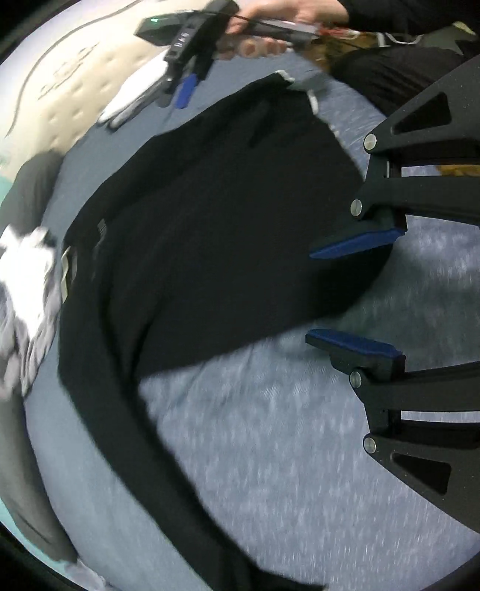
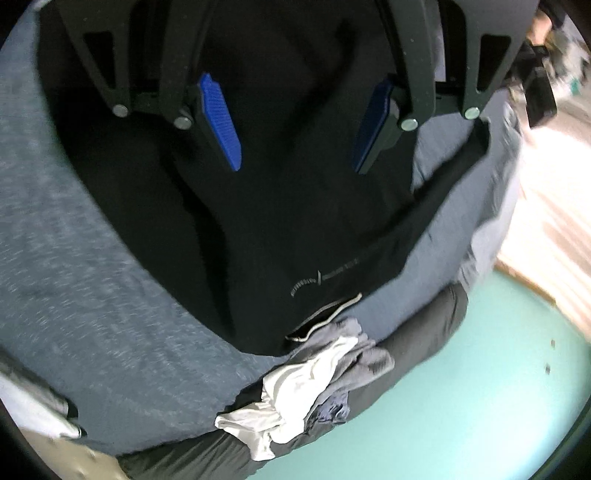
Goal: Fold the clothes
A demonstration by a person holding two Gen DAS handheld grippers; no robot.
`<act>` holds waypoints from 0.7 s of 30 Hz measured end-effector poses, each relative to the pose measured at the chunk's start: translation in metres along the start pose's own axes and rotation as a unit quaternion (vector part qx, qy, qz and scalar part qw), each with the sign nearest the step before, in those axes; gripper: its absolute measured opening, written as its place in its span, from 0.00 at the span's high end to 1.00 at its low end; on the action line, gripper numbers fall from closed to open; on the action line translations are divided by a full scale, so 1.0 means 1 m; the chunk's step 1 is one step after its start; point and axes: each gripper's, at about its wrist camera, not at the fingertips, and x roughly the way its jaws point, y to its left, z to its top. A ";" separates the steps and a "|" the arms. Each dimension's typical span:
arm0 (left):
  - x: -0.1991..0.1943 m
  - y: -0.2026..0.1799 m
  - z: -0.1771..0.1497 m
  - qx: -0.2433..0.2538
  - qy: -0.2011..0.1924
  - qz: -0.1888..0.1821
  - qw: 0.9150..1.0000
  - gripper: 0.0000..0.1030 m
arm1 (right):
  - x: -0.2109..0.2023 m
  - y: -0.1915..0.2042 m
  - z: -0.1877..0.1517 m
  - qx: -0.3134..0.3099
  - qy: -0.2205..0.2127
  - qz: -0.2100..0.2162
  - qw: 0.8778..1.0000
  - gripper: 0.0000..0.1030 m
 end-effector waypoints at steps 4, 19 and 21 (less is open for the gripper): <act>0.019 -0.027 -0.012 0.012 0.026 -0.012 1.000 0.57 | -0.026 -0.013 -0.015 -0.013 0.014 -0.020 1.000 0.38; 0.029 -0.051 -0.034 0.032 0.052 -0.022 0.998 0.45 | -0.079 -0.054 -0.042 -0.009 0.032 -0.068 0.997 0.38; 0.030 -0.054 -0.035 0.042 0.054 -0.015 0.998 0.45 | -0.080 -0.053 -0.043 -0.012 0.033 -0.068 0.997 0.38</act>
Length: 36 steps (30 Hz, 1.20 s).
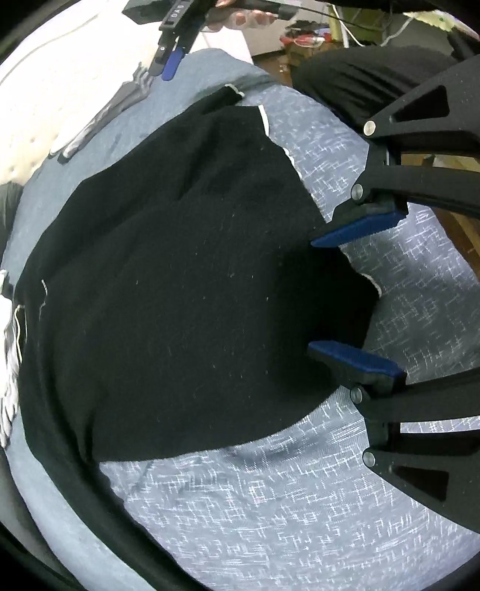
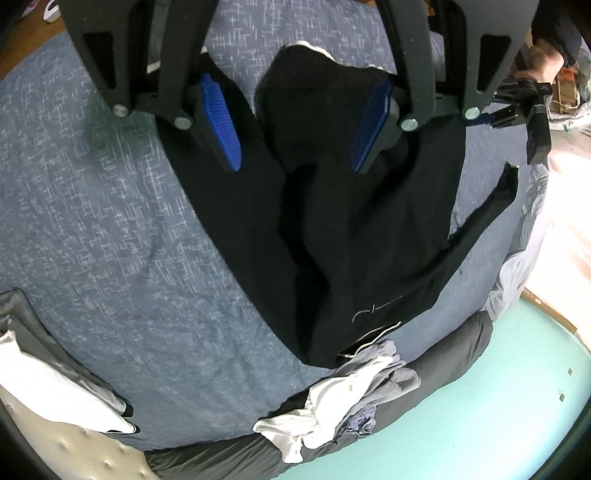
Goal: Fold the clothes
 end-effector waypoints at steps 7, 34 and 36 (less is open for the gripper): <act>0.009 -0.003 0.000 0.027 0.006 0.011 1.000 0.93 | -0.002 0.004 -0.006 0.001 0.004 0.007 1.000 0.38; -0.085 0.100 -0.035 -0.075 -0.080 0.022 0.994 0.97 | 0.028 0.006 -0.011 0.006 0.045 -0.006 0.999 0.38; -0.082 0.097 -0.036 -0.071 -0.077 0.020 0.994 0.97 | 0.039 0.011 -0.014 -0.001 0.060 -0.004 0.998 0.38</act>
